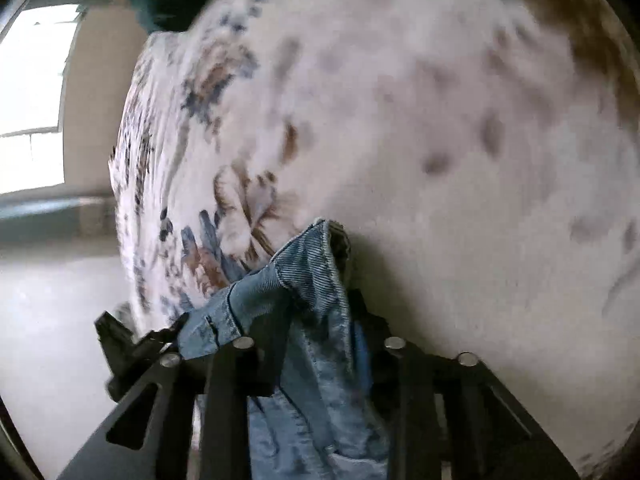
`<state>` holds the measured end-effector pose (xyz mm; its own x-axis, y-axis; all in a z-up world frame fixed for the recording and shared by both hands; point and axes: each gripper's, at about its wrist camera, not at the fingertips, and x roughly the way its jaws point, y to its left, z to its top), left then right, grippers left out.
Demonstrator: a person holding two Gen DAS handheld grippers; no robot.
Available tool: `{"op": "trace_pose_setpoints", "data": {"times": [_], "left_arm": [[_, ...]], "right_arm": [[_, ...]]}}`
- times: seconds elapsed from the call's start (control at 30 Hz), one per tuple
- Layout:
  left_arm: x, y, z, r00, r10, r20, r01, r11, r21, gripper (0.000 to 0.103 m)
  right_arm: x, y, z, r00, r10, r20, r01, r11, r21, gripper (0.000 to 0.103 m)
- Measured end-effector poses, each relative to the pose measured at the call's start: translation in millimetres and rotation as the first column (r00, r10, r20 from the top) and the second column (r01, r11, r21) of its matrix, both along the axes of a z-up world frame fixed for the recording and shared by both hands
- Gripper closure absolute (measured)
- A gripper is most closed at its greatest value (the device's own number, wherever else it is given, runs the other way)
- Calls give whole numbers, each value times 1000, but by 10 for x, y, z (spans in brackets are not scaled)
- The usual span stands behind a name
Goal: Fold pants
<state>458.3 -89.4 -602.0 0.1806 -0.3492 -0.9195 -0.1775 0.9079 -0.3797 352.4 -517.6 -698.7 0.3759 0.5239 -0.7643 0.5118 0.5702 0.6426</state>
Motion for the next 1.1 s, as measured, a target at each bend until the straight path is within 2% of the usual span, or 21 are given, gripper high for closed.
{"op": "trace_pose_setpoints", "data": {"times": [0.07,0.13,0.2,0.23,0.3,0.33,0.37,0.4,0.47,0.6,0.63,0.67,0.7,0.77,0.8,0.83,0.93,1.0,1.03,1.1], "left_arm": [[13,49,-60,1000,10,-15,-11,1000,-25,80],[5,-10,15,1000,-14,-6,14,1000,5,80],[-24,-60,144,999,-37,-3,38,999,38,75],[-81,-78,245,999,-44,-2,44,997,63,70],[-256,-52,450,998,-57,38,54,996,75,69],[-397,-64,580,996,-66,61,60,993,100,63],[-539,-82,677,994,-75,77,66,991,117,57],[-647,-96,733,994,-76,82,65,989,135,55],[-911,-122,796,994,-74,78,62,987,146,49],[-1348,-202,626,998,-65,5,64,990,128,48],[-1441,-217,534,998,-67,-21,69,992,108,48],[-1523,-229,442,996,-79,-41,82,992,97,48],[-1576,-251,387,995,-88,-45,93,990,109,47],[-1656,-242,294,993,-109,-34,113,986,127,40],[-1660,-225,275,993,-115,-29,118,983,142,33],[-1643,-221,229,991,-128,-33,131,976,171,20],[-1577,-185,160,989,-129,-70,138,979,149,18],[-1539,-213,292,986,-156,-57,163,971,173,18],[-1528,-217,371,985,-167,-41,172,967,188,18],[-1467,-201,563,984,-176,12,170,968,182,18]], "right_arm": [[65,42,-23,999,43,-18,-43,998,-50,77],[155,66,-75,996,80,-51,-83,994,-67,74],[142,47,8,989,126,-80,-133,987,-89,58],[111,30,70,987,125,-98,-133,988,-77,50],[-96,-44,269,990,97,-99,-105,991,-78,49],[-271,-82,386,992,64,-105,-72,995,-73,46],[-450,-109,446,993,33,-116,-40,998,-58,35],[-614,-125,483,992,4,-127,-9,999,-40,32],[-1014,-70,458,986,-53,-159,62,997,53,31],[-1456,349,-48,947,-75,-312,168,944,284,31],[-1523,475,-206,931,-75,-357,198,926,322,38],[-1575,581,-316,927,-97,-361,237,900,366,68],[-1590,625,-348,931,-119,-344,254,889,381,76],[-1524,662,-251,944,-114,-310,205,937,282,79],[-1491,668,-192,953,-104,-286,178,953,244,80],[-1475,667,-134,958,-93,-272,149,970,193,80],[-1475,687,-256,952,-72,-296,130,975,181,77],[-1384,706,-238,960,-9,-280,65,979,192,75],[-1334,685,-197,963,13,-270,45,977,207,70],[-1287,610,-43,963,58,-263,-7,981,192,52]]}}
